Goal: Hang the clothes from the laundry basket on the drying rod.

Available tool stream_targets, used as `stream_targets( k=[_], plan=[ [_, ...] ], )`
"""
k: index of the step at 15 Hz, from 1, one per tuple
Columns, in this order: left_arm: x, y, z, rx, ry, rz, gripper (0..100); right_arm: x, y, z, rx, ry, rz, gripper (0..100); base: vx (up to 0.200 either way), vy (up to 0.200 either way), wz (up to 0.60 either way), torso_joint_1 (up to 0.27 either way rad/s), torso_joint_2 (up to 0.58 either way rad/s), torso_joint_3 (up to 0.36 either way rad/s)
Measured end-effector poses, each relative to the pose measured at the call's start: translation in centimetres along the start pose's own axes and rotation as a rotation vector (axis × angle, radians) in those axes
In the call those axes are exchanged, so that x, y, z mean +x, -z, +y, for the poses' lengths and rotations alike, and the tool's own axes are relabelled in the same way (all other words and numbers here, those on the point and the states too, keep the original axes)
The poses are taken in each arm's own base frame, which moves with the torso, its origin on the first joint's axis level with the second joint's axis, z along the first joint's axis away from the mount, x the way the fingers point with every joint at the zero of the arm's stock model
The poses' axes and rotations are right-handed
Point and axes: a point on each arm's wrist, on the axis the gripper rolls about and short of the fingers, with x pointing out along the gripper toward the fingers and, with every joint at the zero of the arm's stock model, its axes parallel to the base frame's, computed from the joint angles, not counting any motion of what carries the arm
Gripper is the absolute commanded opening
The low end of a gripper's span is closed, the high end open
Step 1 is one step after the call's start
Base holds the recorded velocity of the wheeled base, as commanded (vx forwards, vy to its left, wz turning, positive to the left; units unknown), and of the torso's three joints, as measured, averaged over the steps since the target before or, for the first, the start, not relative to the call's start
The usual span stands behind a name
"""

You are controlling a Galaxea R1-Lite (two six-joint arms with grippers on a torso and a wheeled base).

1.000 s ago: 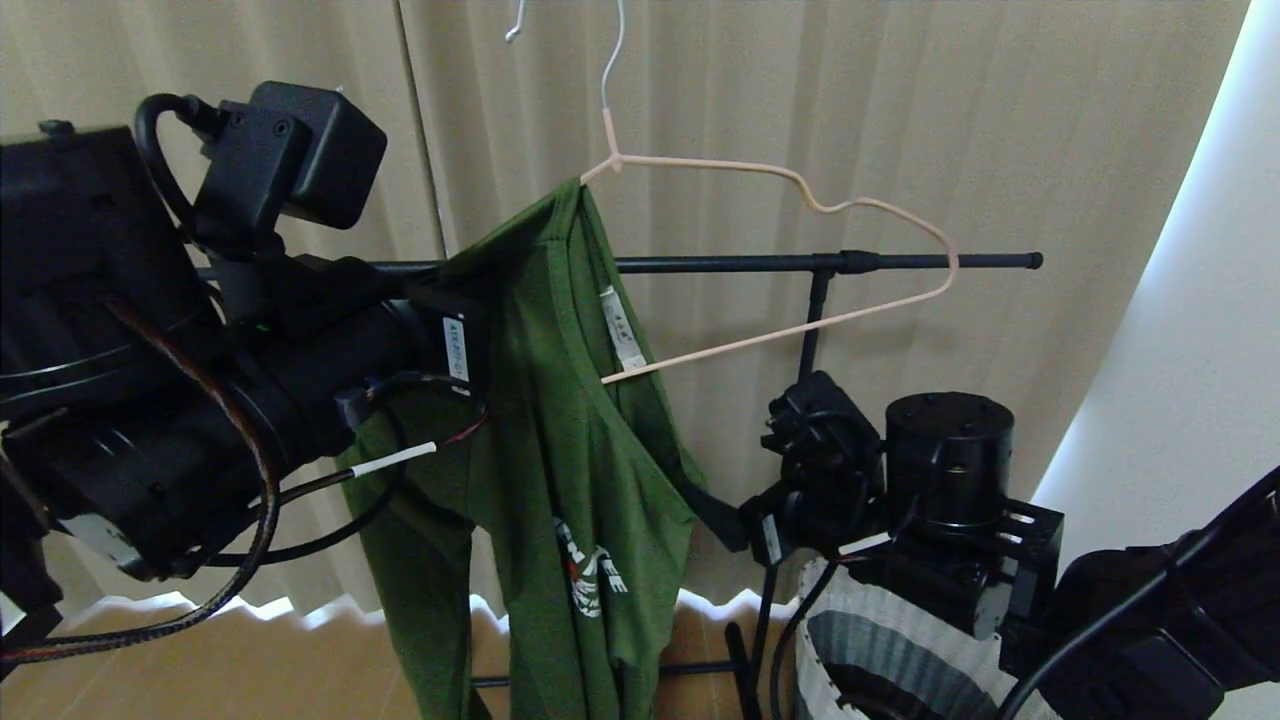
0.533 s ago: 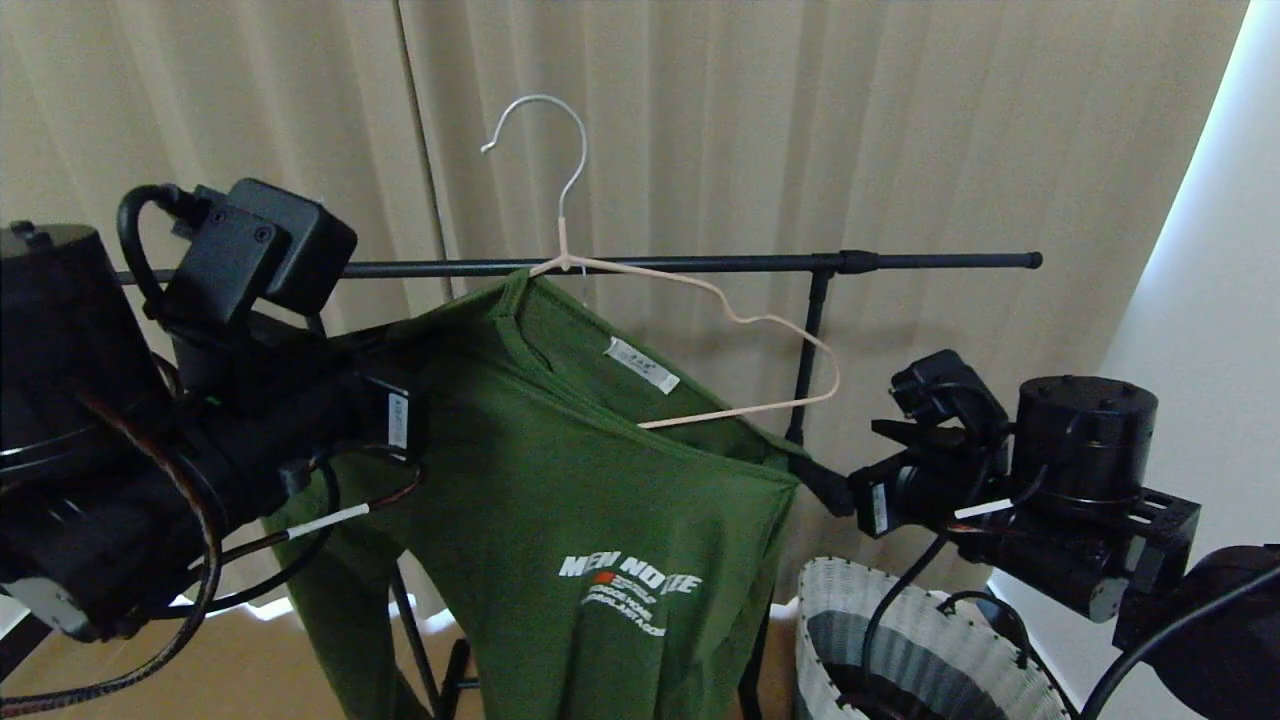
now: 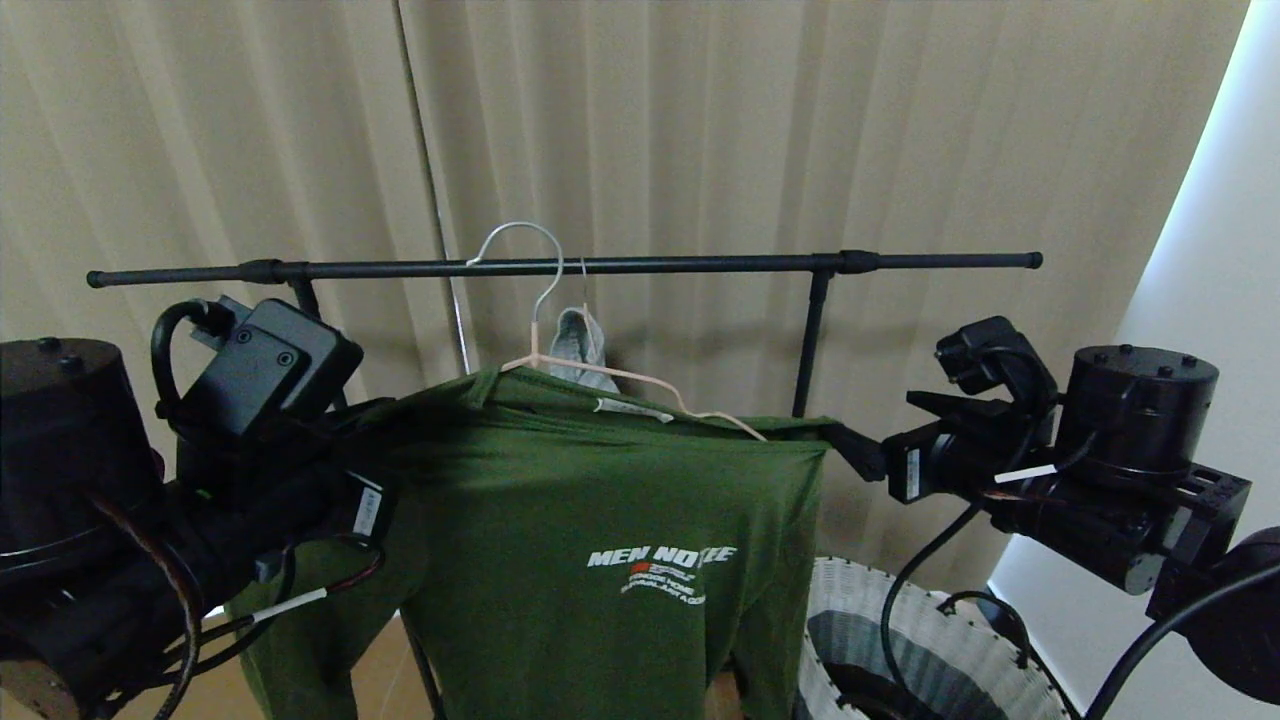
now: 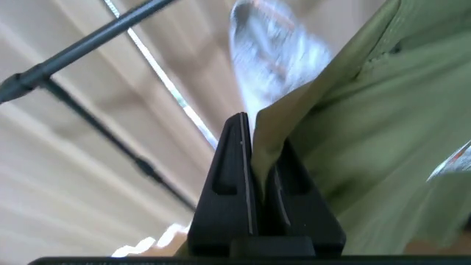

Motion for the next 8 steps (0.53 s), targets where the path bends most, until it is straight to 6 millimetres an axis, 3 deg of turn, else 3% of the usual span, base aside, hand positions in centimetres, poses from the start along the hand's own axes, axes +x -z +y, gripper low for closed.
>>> stream_targets(
  k=[4,8],
  plan=[
    [0.0,0.5,0.0,0.033,-0.010,0.017,0,-1.4,-0.8,0.8,-0.009,-0.038,0.001,100,0.000,0.000,0.00,0.000,0.00,0.000],
    [0.1,-0.1,0.0,0.013,-0.022,0.001,0,-4.4,-2.0,5.1,-0.070,-0.216,0.077,100,0.000,0.000,0.00,0.000,0.00,0.000]
  ],
)
